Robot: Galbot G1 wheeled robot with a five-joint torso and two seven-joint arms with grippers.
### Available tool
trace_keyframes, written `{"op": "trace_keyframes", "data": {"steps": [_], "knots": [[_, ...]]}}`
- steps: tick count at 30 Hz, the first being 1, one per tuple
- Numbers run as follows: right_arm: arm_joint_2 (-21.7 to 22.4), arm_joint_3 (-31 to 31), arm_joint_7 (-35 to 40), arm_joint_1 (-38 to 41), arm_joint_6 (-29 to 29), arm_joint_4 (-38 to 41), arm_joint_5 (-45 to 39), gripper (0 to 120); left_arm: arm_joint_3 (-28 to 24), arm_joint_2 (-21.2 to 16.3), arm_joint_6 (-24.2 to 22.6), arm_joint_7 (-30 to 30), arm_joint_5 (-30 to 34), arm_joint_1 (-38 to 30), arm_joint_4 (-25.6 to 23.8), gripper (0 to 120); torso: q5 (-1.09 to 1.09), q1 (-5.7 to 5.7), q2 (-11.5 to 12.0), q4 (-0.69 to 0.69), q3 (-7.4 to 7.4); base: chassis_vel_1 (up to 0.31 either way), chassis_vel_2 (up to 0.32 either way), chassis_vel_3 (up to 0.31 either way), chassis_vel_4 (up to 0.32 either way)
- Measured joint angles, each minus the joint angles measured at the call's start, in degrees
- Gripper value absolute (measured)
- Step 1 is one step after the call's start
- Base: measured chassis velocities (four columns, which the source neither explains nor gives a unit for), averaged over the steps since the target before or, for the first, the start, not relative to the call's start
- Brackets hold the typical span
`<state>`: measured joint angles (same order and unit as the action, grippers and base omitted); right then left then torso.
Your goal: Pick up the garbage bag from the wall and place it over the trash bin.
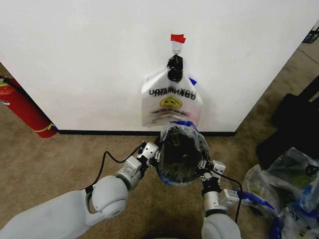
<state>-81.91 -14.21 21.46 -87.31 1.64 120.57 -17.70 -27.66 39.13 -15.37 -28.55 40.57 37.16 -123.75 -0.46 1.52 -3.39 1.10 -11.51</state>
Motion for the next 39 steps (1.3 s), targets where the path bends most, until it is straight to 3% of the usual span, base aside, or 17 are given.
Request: {"op": "trace_keyframes", "data": {"steps": [10, 18, 23, 26, 30, 39], "knots": [[1.1, -1.4, -1.8, 0.7, 0.3, 0.0, -8.7, 0, 3.2, -3.5, 0.1, -0.7, 2.4, 0.4, -0.7, 0, 0.0, 0.0, 0.0, 0.0, 0.0, 0.0, 0.0, 0.0, 0.0], [2.2, -2.3, -3.9, 0.4, 0.1, 0.6, -13.4, 0, 5.7, -5.3, 1.5, 0.7, 3.4, 2.9, 1.9, 0, 0.0, 0.0, 0.0, 0.0, 0.0, 0.0, 0.0, 0.0, 0.0], [2.3, -2.5, -5.7, -0.2, -0.2, 1.4, -16.2, 0, 6.1, -4.6, 6.6, 4.6, 5.0, 3.9, 5.4, 0, 0.0, 0.0, 0.0, 0.0, 0.0, 0.0, 0.0, 0.0, 0.0], [2.3, -2.5, -6.7, -0.5, -0.6, 1.5, -17.5, 0, 6.1, -3.2, 13.1, 8.1, 6.9, 3.9, 8.3, 0, -0.01, 0.0, 0.0, 0.01, 0.0, 0.0, 0.0, 0.0, 0.0], [2.3, -2.6, -6.7, -0.8, -0.8, 1.5, -18.1, 0, 5.9, -3.1, 15.0, 8.9, 7.8, 3.8, 8.6, 0, 0.0, 0.0, 0.0, 0.01, 0.0, 0.0, 0.0, 0.0, 0.0], [1.8, -2.9, -2.6, -0.1, -3.7, 1.5, -19.9, 0, 10.6, -6.9, 9.4, 5.3, 9.0, 6.8, 3.9, 31, 0.0, 0.0, 0.0, -0.01, 0.0, 0.0, 0.0, 0.0, 0.0]]}}
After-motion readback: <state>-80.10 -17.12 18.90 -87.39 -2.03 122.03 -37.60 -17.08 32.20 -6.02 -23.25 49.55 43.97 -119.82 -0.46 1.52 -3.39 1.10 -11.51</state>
